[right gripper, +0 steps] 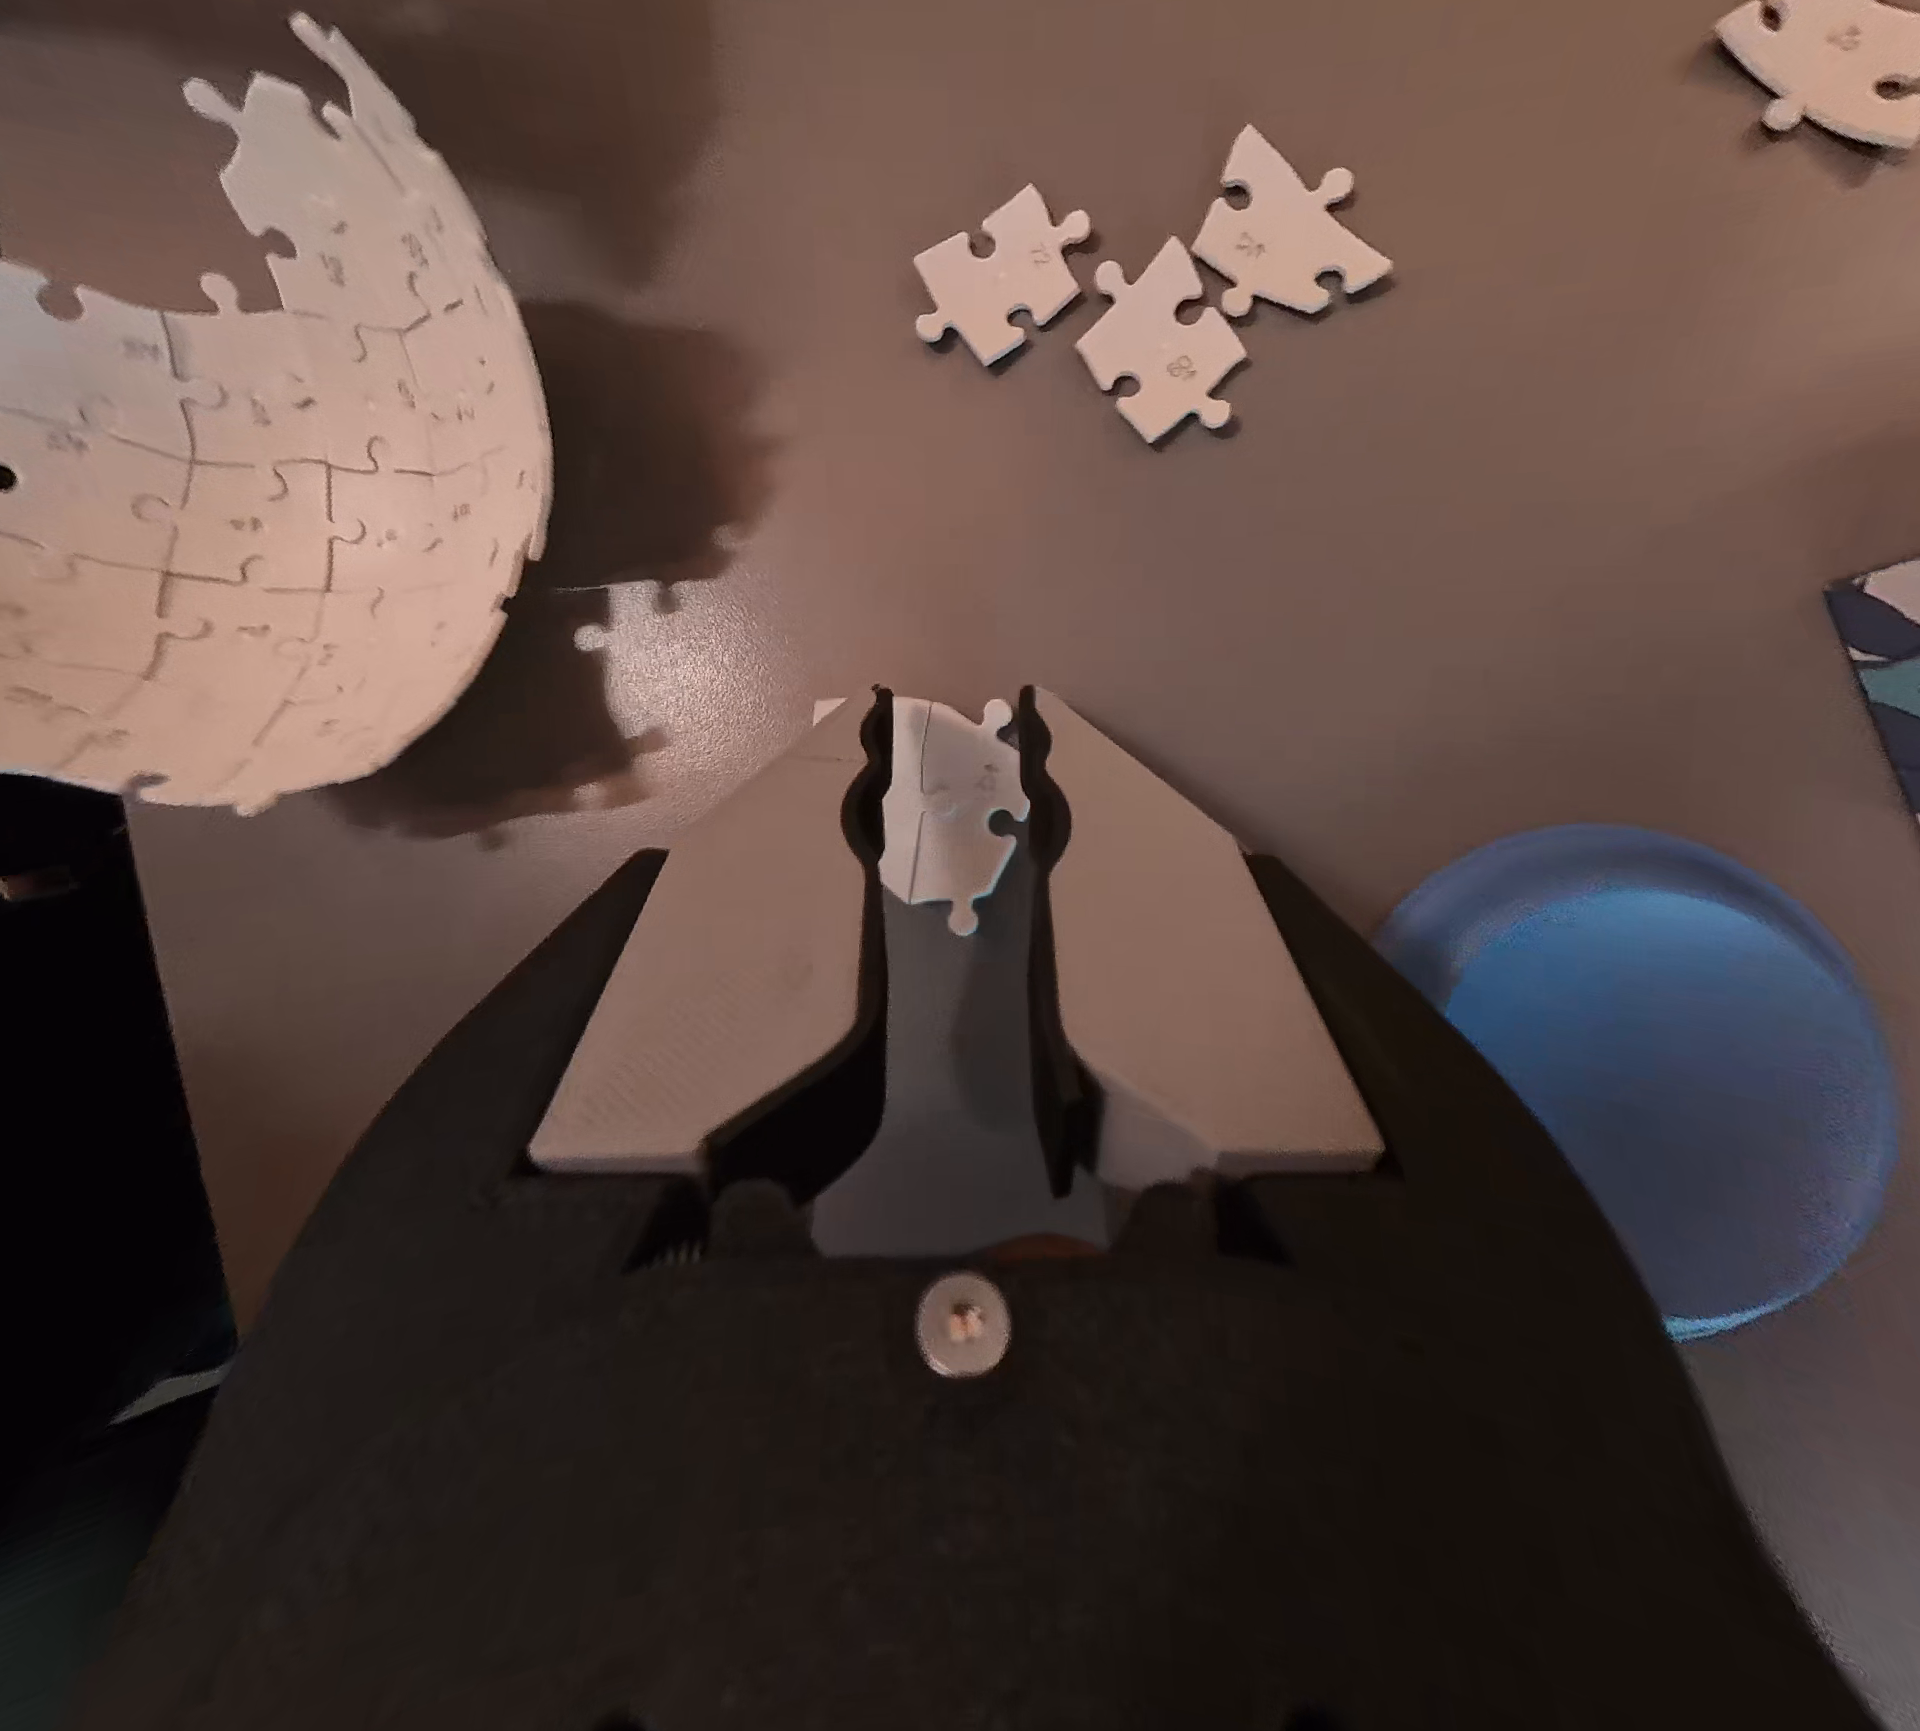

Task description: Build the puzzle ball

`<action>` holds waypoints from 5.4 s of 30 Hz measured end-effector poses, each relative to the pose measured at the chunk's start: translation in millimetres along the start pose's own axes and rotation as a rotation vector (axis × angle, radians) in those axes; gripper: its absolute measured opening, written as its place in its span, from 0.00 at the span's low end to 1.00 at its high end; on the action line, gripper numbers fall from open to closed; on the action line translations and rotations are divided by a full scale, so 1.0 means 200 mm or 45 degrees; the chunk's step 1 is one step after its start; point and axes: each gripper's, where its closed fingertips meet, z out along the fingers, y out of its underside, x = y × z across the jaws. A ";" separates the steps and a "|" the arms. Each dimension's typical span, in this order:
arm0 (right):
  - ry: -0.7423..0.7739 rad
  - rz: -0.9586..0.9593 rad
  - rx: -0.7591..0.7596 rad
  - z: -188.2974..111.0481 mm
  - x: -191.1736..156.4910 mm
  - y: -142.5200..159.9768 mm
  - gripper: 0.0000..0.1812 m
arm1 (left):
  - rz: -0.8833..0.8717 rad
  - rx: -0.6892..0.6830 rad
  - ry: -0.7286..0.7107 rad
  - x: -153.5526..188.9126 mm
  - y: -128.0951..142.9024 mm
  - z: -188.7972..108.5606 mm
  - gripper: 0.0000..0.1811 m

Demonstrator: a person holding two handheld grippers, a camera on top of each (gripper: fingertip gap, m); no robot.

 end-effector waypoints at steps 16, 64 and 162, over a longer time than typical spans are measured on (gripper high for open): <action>-0.278 -0.109 0.028 -0.04 -0.26 -0.04 0.15 | -0.175 -0.181 0.206 0.39 0.46 0.08 0.23; -0.220 0.098 -0.092 -0.08 -0.01 0.14 0.18 | -0.132 -0.057 0.152 0.11 0.17 0.16 0.17; -0.548 -0.067 -0.340 0.05 -0.37 -0.28 0.00 | 0.116 -0.477 0.197 0.04 0.15 0.34 0.02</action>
